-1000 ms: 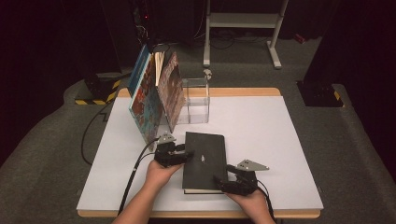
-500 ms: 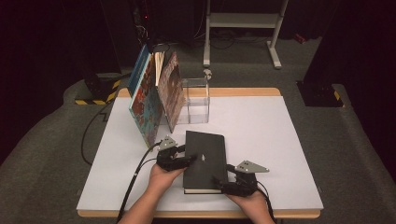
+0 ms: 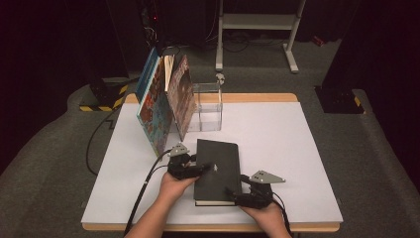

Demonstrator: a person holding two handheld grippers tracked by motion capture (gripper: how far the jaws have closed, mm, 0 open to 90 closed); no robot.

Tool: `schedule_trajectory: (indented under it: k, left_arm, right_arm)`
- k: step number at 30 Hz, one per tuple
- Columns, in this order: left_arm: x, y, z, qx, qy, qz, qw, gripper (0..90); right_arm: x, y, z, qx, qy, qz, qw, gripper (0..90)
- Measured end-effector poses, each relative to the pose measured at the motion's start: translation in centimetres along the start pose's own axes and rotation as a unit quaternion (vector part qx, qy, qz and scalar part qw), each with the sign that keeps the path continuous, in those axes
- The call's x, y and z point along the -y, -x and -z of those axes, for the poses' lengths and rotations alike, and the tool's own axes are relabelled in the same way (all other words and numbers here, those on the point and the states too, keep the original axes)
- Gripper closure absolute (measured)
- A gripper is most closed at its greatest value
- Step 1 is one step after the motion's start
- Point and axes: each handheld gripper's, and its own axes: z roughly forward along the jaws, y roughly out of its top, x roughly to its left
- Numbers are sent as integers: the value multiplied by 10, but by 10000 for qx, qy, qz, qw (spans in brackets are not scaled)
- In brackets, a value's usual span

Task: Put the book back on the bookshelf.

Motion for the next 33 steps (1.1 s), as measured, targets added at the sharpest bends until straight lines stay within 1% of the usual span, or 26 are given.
schedule_trajectory:
  k: [4,7,13,14,15,17,19,23,25,27,28,29,30,31,33]
  left_arm:
    - [-2,1,2,31,57,7,10000,416]
    - [-3,2,3,11,38,-79,10000,433]
    - [-5,4,7,-68,-26,-24,10000,462]
    - [-5,4,8,-71,-56,-70,9999,470]
    - [-6,5,8,-94,-35,-69,9999,475]
    - [-6,7,10,-96,-29,-162,9998,480]
    - [-6,8,12,-107,5,-197,9997,484]
    - [-5,9,15,-121,19,-284,9995,489]
    - [-4,10,15,-130,47,-258,9996,491]
    - [-4,9,15,-131,14,-288,9995,491]
    - [-4,9,15,-124,44,-261,9996,491]
    - [-4,9,15,-91,75,-329,9994,491]
    - [-4,9,15,-91,75,-329,9994,492]
    - [-4,10,16,-67,99,-382,9992,492]
    - [-4,10,16,-45,122,-400,9991,494]
  right_arm:
    - [0,0,1,-8,6,2,10000,227]
    - [0,0,1,-22,13,-15,10000,227]
    - [0,1,1,-37,-15,-9,10000,227]
    - [1,1,1,-38,-19,-7,10000,227]
    - [1,1,1,-36,-16,-9,10000,227]
    - [1,1,1,-24,-7,-16,10000,227]
    - [0,2,1,12,20,-18,10000,228]
    - [0,6,1,39,19,-111,9999,233]
    - [-2,8,0,40,14,-137,9999,236]
    - [-5,9,-2,43,20,-171,9998,237]
    - [-7,9,-2,47,26,-190,9998,237]
    - [-10,10,-3,50,35,-205,9998,239]
    - [-18,11,-4,87,91,-183,9998,243]
    - [-21,11,-5,106,102,-185,9997,246]
    - [-29,13,-7,143,113,-182,9997,248]
